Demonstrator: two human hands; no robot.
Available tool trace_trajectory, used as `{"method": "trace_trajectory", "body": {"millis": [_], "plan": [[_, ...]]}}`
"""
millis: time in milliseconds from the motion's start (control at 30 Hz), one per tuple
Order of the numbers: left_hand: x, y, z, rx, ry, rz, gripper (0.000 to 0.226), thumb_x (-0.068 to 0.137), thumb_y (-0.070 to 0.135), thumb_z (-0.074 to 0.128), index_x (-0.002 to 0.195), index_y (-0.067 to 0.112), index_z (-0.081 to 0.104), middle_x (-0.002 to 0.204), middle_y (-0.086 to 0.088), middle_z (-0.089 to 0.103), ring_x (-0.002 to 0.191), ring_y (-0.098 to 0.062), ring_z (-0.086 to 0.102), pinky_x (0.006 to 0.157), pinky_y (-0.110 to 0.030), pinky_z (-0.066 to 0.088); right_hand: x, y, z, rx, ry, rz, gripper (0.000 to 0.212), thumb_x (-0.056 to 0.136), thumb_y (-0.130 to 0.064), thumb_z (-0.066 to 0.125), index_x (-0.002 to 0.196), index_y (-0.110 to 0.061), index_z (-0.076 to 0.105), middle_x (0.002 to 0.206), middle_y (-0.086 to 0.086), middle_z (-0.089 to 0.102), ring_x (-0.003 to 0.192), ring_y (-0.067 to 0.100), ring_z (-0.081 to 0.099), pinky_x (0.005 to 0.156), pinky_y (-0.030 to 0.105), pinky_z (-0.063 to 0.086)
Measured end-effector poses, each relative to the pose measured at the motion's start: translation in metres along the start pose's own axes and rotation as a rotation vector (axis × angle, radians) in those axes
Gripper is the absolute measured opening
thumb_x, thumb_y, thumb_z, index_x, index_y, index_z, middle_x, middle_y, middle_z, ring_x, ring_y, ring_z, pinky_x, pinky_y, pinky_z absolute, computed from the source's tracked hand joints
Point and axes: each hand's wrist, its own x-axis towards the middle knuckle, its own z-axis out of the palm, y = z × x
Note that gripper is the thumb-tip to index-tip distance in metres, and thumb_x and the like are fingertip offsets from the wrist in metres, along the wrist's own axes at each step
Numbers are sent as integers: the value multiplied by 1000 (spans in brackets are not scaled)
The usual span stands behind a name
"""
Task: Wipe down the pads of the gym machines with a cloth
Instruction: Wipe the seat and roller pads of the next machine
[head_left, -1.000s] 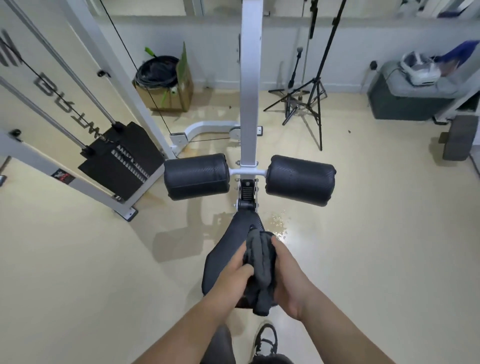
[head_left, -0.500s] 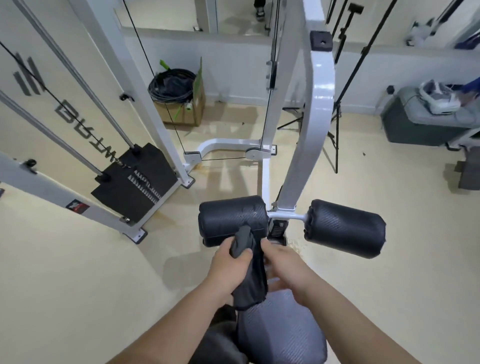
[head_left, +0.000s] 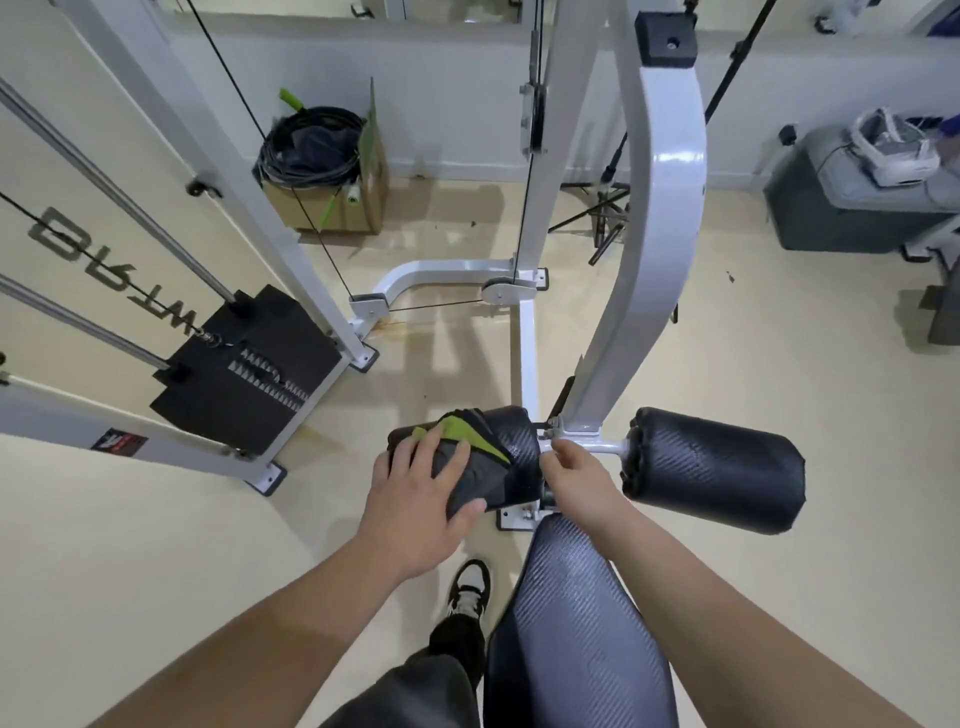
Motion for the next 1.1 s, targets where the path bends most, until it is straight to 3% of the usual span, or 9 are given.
{"method": "trace_trajectory", "body": {"millis": [167, 300, 433, 533, 633, 733, 800, 967, 1100], "plan": [[17, 14, -6, 156, -17, 17, 70, 103, 57, 38, 162, 25, 17, 166, -10, 20, 141, -36, 28, 109, -52, 34, 29, 10, 5, 25, -173, 33, 61, 98, -3, 38, 146, -38, 51, 129, -7, 67, 114, 9, 61, 87, 23, 50], [47, 44, -3, 170, -13, 49, 66, 107, 43, 40, 162, 24, 9, 162, -12, 24, 135, -38, 33, 99, -51, 37, 42, 25, 3, 132, -219, 80, 85, 83, 12, 38, 148, -41, 52, 128, -10, 72, 118, 10, 66, 102, 31, 54], [80, 69, -3, 146, -46, 188, 75, 101, 40, 50, 160, 38, 4, 158, -10, 24, 132, -39, 29, 98, -54, 32, 46, 25, -2, 193, -158, 130, 79, 80, 23, 36, 126, -36, 62, 90, 0, 75, 82, 17, 61, 55, 22, 40], [81, 49, -10, 112, -52, 208, 66, 100, 56, 44, 159, 43, 16, 155, -7, 29, 130, -35, 34, 99, -49, 37, 46, 21, -4, 219, -152, 150, 73, 81, 21, 38, 129, -26, 66, 91, 7, 71, 84, 24, 56, 53, 26, 34], [53, 11, -10, 113, -29, 168, 61, 98, 54, 49, 154, 37, 34, 141, -8, 43, 119, -31, 45, 90, -43, 47, 42, 14, 0, 208, -160, 135, 77, 86, 22, 38, 116, -45, 59, 100, -12, 68, 85, 13, 60, 53, 16, 42], [25, -38, -12, 51, 7, -2, 54, 91, 46, 61, 142, 30, 55, 118, -7, 56, 102, -29, 57, 75, -41, 56, 39, 11, 7, 136, -199, 73, 84, 83, 20, 38, 137, -42, 57, 117, -19, 68, 112, 11, 61, 69, 16, 45], [22, -51, -14, 15, 26, -91, 48, 88, 42, 67, 133, 26, 63, 110, -7, 56, 94, -29, 59, 68, -40, 57, 38, 11, 7, 110, -181, 50, 81, 82, 19, 39, 131, -43, 60, 115, -21, 69, 115, 7, 60, 75, 17, 46], [71, 18, -20, -20, 48, 10, 47, 98, 45, 54, 141, 28, 51, 129, -9, 49, 117, -32, 49, 88, -43, 50, 33, 6, 6, 68, -176, 39, 66, 84, 19, 40, 115, -33, 64, 105, -19, 70, 101, 2, 63, 65, 5, 47], [95, 62, -22, -19, -18, 161, 55, 100, 47, 51, 152, 33, 40, 140, -10, 40, 126, -33, 40, 99, -47, 42, 35, 17, 8, 7, -133, 98, 43, 86, 10, 42, 104, -23, 63, 95, -1, 67, 86, 18, 58, 68, 26, 42]]}}
